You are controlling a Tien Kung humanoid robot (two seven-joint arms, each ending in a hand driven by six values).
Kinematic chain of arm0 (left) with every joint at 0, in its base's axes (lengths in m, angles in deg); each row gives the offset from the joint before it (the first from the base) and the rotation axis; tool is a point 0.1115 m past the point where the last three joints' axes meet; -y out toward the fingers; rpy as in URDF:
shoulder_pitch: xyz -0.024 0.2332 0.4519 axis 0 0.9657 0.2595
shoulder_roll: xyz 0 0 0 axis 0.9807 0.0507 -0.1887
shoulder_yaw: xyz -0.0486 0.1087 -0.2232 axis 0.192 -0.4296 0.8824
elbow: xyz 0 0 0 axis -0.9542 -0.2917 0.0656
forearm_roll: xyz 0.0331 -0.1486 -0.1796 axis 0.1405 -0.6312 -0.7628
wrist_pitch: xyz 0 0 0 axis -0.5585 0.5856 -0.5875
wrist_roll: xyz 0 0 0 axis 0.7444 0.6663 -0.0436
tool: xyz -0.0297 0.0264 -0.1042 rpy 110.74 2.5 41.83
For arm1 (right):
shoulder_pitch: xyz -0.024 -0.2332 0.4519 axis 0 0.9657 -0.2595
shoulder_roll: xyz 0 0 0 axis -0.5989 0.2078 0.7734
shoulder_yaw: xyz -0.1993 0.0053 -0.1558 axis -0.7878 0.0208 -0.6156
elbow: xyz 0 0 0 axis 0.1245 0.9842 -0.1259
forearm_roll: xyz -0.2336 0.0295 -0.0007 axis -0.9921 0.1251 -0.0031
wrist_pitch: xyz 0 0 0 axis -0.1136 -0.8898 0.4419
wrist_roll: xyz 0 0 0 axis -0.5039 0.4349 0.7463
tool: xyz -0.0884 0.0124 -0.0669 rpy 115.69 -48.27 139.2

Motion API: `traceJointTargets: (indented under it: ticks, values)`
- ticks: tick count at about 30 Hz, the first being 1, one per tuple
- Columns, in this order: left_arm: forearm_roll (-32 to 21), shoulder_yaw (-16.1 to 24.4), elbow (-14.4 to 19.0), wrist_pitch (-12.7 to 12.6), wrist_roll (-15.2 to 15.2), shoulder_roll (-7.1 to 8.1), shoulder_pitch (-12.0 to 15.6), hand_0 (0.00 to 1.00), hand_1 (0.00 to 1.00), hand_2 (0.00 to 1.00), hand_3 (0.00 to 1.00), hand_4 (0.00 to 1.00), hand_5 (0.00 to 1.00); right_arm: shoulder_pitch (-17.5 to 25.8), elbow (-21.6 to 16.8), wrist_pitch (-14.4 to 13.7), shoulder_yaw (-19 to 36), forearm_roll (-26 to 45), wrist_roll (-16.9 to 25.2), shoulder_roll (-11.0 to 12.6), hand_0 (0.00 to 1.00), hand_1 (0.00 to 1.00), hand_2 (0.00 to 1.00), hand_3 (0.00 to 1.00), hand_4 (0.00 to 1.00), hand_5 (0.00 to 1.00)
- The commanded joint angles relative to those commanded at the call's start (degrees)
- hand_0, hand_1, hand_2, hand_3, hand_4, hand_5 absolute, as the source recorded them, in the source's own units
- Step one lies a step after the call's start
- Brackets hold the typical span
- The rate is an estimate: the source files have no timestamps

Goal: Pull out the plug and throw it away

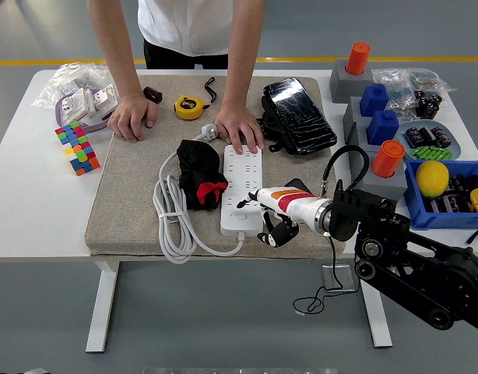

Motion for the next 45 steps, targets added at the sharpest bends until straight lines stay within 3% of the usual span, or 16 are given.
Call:
traceJointTargets:
  ticks: [12,32,45]
  values:
    - [-0.13,-0.26,-0.15,0.02,0.08,0.09,0.25,0.550,0.686,0.712,0.724,0.941,0.538,-1.02,3.77,0.29,-2.12,-0.23,-0.06,-0.83,0.002,0.002,0.085,0.862,0.373,0.002]
    - [-0.11,-0.25,-0.16,0.00,0.05,0.12,0.10,0.551,0.686,0.712,0.724,0.941,0.538,-0.84,2.83,2.28,-0.15,1.01,-0.15,-0.21,0.002,0.002,0.085,0.852,0.366,0.002]
    - [-0.02,-0.16,-0.10,-0.02,0.00,0.11,0.12,0.551,0.687,0.712,0.723,0.941,0.539,-0.91,4.17,3.35,-1.97,1.55,-0.27,-0.33,0.002,0.002,0.085,0.850,0.360,0.002]
